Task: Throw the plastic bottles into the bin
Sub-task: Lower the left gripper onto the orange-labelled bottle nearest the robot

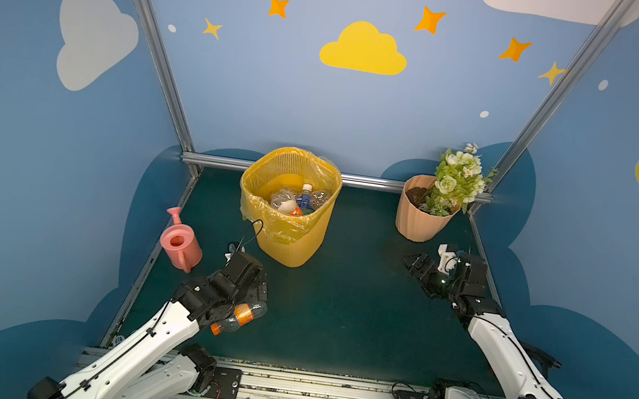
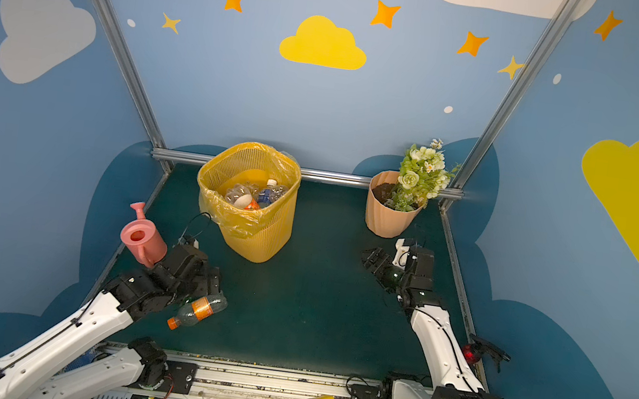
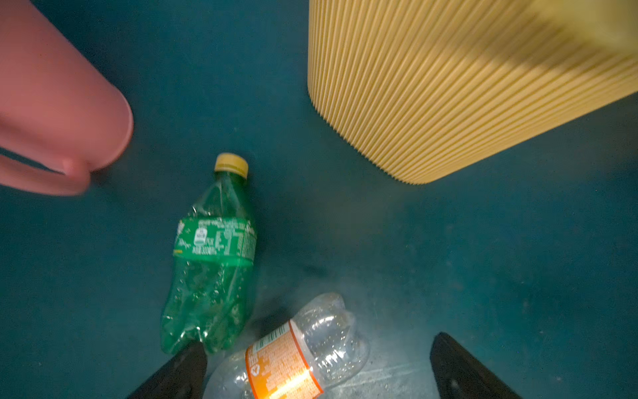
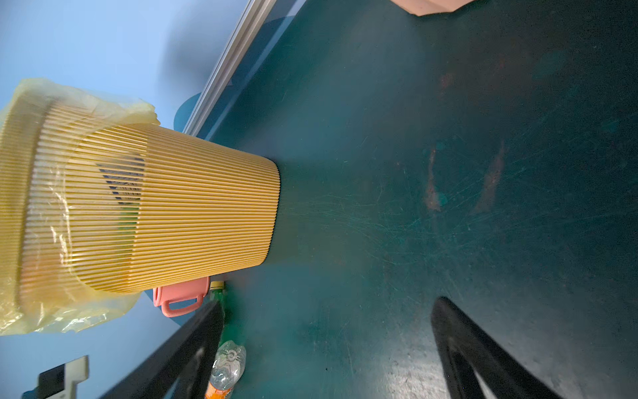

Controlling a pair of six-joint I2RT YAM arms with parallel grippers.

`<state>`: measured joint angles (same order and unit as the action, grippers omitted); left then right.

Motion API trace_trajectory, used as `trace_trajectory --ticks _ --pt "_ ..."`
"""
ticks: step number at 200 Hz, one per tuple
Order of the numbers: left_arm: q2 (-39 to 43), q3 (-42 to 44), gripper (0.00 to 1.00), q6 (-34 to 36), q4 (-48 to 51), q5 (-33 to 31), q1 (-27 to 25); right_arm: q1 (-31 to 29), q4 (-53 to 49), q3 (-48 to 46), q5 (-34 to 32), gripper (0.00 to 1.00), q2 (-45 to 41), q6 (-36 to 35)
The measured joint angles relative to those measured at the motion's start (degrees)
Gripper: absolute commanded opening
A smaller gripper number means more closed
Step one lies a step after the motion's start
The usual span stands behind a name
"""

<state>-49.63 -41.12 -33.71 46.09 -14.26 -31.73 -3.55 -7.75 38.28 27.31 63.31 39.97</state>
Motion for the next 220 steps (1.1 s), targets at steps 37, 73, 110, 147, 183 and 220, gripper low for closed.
trace_trajectory --ticks 37,73,110,147,183,220 --pt "-2.67 1.99 1.0 -3.39 0.46 3.34 -1.33 -0.5 0.26 0.11 0.0 0.93 0.7 0.15" --pt "-4.68 2.47 1.0 -4.68 -0.04 5.35 -1.7 -0.79 0.26 0.15 0.0 0.93 0.9 0.17" --pt "-8.17 2.45 1.0 -4.94 -0.09 6.05 -2.25 -0.85 0.28 0.17 0.0 0.93 1.18 0.22" --pt "-10.6 2.1 1.0 -4.9 0.04 5.7 -3.26 -0.85 0.28 0.17 -0.07 0.93 1.27 0.17" --pt "-11.54 1.05 0.99 -4.85 0.24 4.17 -4.35 -0.85 0.28 0.2 -0.07 0.94 1.75 0.17" --pt "-14.95 -1.42 0.99 -4.55 1.62 1.92 -7.19 -0.9 -0.24 0.44 -0.37 0.93 1.64 -0.24"
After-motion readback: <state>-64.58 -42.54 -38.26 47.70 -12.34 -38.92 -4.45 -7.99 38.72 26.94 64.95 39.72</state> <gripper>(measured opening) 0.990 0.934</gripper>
